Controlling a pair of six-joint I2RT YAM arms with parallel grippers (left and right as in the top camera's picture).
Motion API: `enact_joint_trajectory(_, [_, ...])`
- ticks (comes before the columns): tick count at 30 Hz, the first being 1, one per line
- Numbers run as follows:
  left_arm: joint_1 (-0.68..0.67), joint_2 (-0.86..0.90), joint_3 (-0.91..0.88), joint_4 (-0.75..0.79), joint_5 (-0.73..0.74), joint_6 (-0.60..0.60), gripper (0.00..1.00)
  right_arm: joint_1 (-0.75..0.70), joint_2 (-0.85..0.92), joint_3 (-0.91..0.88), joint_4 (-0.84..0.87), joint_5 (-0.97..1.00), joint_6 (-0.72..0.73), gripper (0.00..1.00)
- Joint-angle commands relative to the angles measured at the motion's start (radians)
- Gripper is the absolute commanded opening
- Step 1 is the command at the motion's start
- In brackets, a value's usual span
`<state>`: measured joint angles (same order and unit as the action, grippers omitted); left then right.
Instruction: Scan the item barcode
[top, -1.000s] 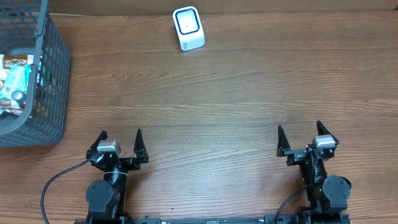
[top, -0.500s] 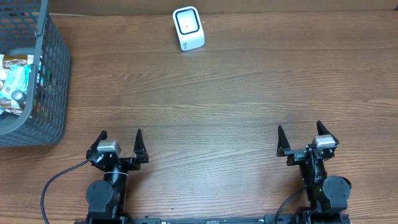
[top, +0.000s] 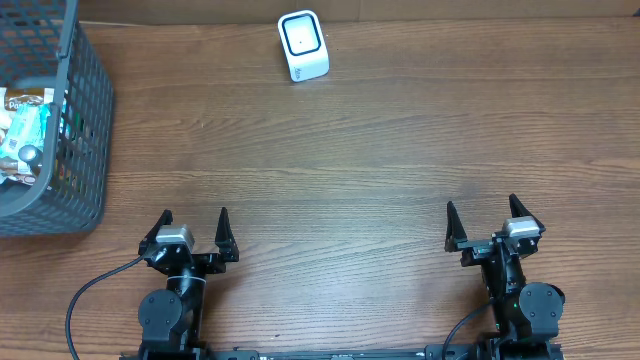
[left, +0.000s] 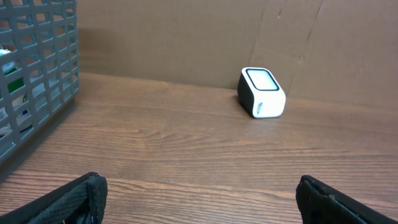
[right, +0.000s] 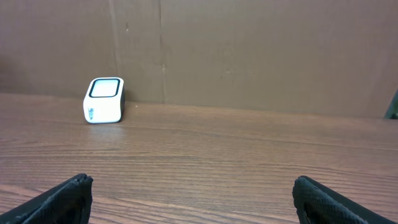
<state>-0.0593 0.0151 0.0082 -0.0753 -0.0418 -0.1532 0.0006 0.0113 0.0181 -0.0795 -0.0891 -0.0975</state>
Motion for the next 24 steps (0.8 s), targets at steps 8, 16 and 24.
enact_joint_trajectory(8, [-0.006,-0.009,0.011,0.106,0.198,0.019,1.00,-0.002,-0.008,-0.010,0.002,0.008,-0.001,1.00])
enact_joint_trajectory(16, [-0.006,-0.009,0.143,0.158,0.338,0.019,0.99,-0.002,-0.008,-0.010,0.002,0.008,-0.001,1.00])
enact_joint_trajectory(24, [-0.006,-0.009,0.396,0.158,0.357,0.030,0.99,-0.002,-0.008,-0.010,0.002,0.008,-0.001,1.00])
